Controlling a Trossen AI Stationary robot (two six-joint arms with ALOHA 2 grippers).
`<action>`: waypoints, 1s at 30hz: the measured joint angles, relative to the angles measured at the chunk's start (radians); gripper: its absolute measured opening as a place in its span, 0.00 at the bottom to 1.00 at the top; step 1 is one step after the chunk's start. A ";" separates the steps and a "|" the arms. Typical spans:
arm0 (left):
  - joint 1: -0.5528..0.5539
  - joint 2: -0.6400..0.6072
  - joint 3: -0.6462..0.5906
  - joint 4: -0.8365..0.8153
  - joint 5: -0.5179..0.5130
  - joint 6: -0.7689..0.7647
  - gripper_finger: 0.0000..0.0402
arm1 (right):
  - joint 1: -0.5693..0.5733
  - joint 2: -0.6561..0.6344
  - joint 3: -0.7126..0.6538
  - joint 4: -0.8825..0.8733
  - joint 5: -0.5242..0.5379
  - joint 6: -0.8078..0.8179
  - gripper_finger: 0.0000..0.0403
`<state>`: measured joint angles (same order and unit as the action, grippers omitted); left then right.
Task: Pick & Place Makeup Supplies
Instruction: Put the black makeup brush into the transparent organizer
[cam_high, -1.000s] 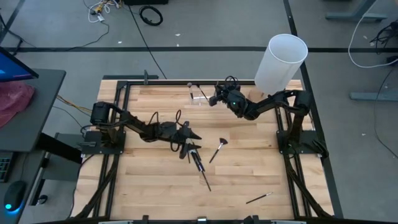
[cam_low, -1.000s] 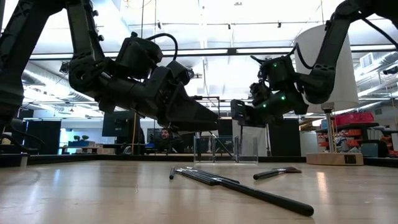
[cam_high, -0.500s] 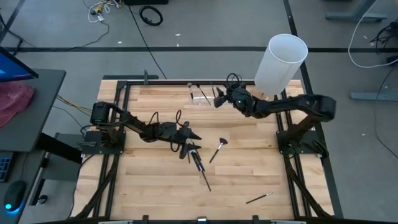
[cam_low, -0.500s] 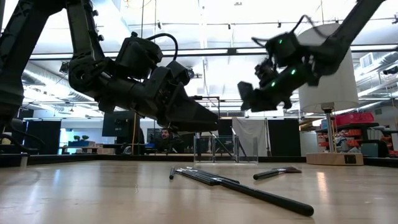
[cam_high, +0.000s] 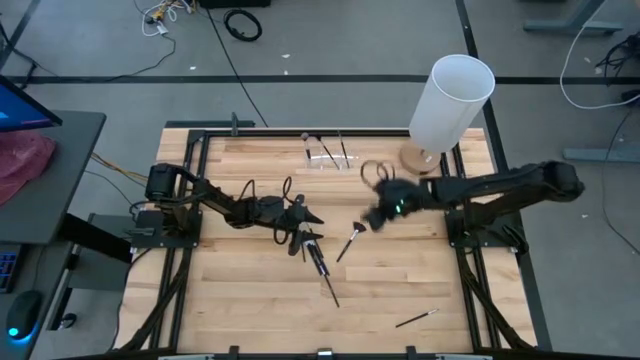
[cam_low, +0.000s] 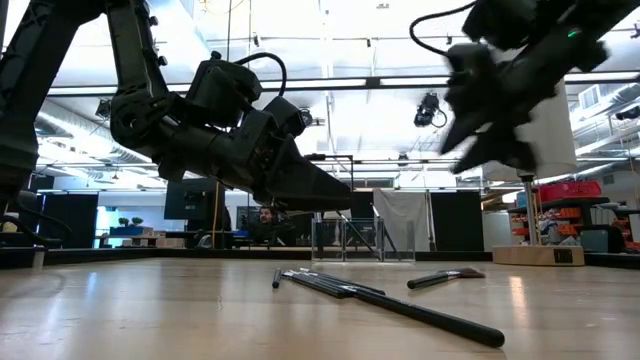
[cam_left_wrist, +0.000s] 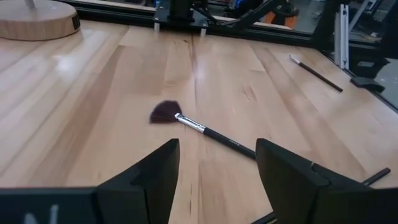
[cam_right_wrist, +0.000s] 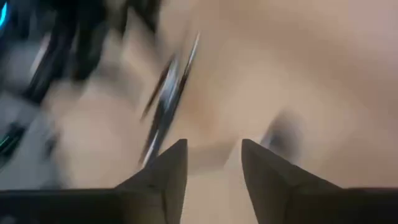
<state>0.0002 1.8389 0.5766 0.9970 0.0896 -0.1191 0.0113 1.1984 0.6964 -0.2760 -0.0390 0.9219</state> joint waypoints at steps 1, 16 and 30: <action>0.000 0.000 0.000 0.000 -0.001 0.004 0.54 | 0.048 0.000 0.000 -0.026 -0.056 0.077 0.36; 0.002 0.000 0.000 0.001 -0.011 0.112 0.54 | 0.862 0.099 0.000 -0.021 -0.140 1.392 0.34; 0.000 0.000 0.000 -0.009 -0.007 0.112 0.54 | 0.881 0.249 -0.129 0.153 -0.339 1.442 0.56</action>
<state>0.0006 1.8393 0.5766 0.9878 0.0822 -0.0067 0.8921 1.4471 0.5671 -0.1231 -0.3779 2.3638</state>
